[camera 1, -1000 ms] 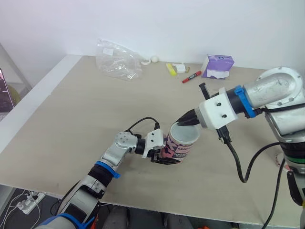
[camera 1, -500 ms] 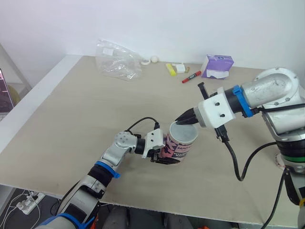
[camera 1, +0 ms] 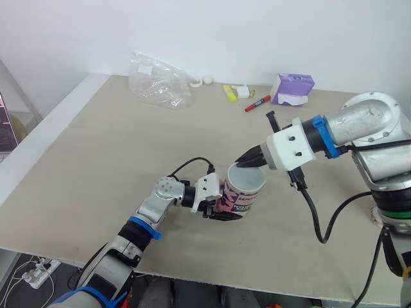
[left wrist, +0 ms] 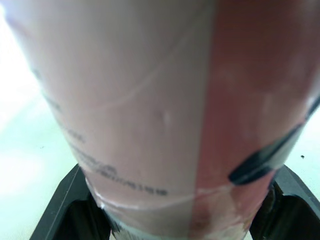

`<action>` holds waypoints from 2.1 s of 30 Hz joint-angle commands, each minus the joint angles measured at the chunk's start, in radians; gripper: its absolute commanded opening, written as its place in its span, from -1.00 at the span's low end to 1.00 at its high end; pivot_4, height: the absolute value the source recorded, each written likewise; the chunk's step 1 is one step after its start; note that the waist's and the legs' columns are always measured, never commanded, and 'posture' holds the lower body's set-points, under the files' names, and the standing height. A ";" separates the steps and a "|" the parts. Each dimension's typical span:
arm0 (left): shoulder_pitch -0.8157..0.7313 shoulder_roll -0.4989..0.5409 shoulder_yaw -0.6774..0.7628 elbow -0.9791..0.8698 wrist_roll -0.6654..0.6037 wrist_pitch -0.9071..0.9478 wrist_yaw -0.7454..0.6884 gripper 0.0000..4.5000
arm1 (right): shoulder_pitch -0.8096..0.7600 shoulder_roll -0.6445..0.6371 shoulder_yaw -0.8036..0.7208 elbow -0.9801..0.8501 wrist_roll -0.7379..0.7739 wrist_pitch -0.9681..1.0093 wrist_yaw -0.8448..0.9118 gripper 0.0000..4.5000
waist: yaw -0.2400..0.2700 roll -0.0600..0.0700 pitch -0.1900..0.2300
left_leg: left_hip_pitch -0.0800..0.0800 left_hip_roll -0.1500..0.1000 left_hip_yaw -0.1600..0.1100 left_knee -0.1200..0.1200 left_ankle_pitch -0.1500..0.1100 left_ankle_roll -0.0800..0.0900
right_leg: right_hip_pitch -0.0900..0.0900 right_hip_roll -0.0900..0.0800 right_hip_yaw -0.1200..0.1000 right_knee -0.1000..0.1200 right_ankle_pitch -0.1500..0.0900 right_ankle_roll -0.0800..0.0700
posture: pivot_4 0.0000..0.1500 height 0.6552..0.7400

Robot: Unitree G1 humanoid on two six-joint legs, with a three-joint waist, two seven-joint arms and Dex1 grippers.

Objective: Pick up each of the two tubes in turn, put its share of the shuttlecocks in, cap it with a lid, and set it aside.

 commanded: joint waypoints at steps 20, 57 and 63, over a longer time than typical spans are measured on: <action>0.021 0.024 -0.018 0.027 0.049 0.041 0.019 0.26 | -0.003 -0.003 -0.122 0.011 0.050 0.015 -0.078 0.53 | 0.000 0.000 0.000 | 0.000 0.000 0.000 -0.001 0.000 0.000 | 0.000 0.000 0.000 0.000 0.000 0.000 | 1.00 1.00; 0.023 0.023 -0.020 0.019 0.051 0.051 0.023 0.26 | 0.015 -0.152 -0.083 -0.106 0.192 0.270 0.059 -0.97 | 0.000 -0.001 0.001 | -0.001 0.000 0.001 -0.004 0.000 -0.001 | -0.002 -0.002 -0.001 -0.002 -0.002 -0.001 | 1.00 1.00; 0.020 0.019 -0.019 0.024 0.051 0.052 0.027 0.26 | -0.010 -0.142 -0.036 -0.085 0.159 0.220 0.101 -0.97 | 0.000 -0.001 0.001 | -0.001 0.000 0.001 -0.004 0.000 -0.001 | -0.002 -0.002 -0.001 -0.002 -0.002 -0.001 | 1.00 1.00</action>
